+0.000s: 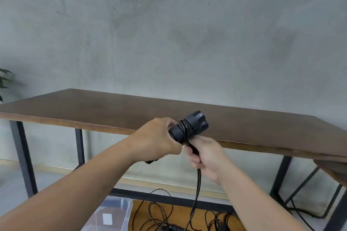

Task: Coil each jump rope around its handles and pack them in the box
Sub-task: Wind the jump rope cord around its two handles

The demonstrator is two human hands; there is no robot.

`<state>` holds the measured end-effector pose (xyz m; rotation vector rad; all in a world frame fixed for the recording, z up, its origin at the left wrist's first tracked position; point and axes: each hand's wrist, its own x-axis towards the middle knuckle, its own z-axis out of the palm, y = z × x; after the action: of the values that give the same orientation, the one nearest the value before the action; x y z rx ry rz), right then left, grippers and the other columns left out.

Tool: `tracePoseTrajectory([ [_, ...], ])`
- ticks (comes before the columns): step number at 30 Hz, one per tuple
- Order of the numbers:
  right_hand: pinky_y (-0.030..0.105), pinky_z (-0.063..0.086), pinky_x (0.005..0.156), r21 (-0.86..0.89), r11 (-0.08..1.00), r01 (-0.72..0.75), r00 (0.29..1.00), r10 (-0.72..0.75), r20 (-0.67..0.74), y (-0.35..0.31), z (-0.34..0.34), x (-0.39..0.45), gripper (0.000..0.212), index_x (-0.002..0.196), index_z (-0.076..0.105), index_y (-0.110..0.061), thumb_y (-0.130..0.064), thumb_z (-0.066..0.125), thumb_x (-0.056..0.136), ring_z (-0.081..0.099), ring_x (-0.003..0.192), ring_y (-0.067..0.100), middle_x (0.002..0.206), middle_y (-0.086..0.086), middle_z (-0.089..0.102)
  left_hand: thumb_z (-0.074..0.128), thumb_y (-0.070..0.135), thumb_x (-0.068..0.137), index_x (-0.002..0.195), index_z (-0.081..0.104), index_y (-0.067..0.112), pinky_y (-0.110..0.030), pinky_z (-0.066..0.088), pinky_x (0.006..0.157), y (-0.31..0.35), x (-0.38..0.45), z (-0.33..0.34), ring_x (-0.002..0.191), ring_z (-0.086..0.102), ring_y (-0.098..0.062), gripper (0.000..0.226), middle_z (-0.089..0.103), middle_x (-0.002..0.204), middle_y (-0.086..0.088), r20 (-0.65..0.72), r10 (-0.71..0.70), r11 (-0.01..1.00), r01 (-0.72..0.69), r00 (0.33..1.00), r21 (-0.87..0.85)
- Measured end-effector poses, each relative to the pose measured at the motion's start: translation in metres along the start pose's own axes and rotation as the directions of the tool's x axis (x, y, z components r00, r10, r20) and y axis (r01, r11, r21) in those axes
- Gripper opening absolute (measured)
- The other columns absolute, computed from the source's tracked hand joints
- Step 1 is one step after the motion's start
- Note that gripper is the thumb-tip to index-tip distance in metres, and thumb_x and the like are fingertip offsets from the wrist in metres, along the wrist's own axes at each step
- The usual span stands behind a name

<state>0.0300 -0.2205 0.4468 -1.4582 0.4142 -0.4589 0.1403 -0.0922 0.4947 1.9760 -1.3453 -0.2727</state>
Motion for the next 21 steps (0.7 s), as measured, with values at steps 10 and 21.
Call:
tracePoseTrajectory([
  [10, 0.025, 0.037, 0.052, -0.703, 0.71, -0.041, 0.999, 0.045, -0.013, 0.01, 0.036, -0.029, 0.028, 0.095, 0.061, -0.013, -0.031, 0.042, 0.104, 0.046, 0.054, 0.012, 0.072, 0.001, 0.058, 0.054, 0.014, 0.086, 0.112, 0.049, 0.017, -0.028, 0.036, 0.068, -0.044, 0.028, 0.026, 0.095, 0.057, -0.023, 0.026, 0.06, 0.109, -0.001, -0.181, 0.186, 0.709, -0.005, 0.966, 0.705],
  [21, 0.02, 0.047, 0.053, -0.941, 0.319, 0.114, 0.981, -0.183, 0.057, -0.064, 0.019, -0.015, 0.012, 0.064, 0.072, -0.022, -0.024, 0.076, 0.075, 0.062, 0.06, 0.008, 0.063, -0.006, 0.069, 0.049, 0.034, 0.096, 0.129, 0.04, 0.029, -0.037, 0.035, 0.082, -0.048, 0.027, 0.04, 0.102, 0.051, -0.026, 0.035, 0.053, 0.114, 0.0, -0.038, 0.341, 0.439, -0.124, 0.939, 0.89],
])
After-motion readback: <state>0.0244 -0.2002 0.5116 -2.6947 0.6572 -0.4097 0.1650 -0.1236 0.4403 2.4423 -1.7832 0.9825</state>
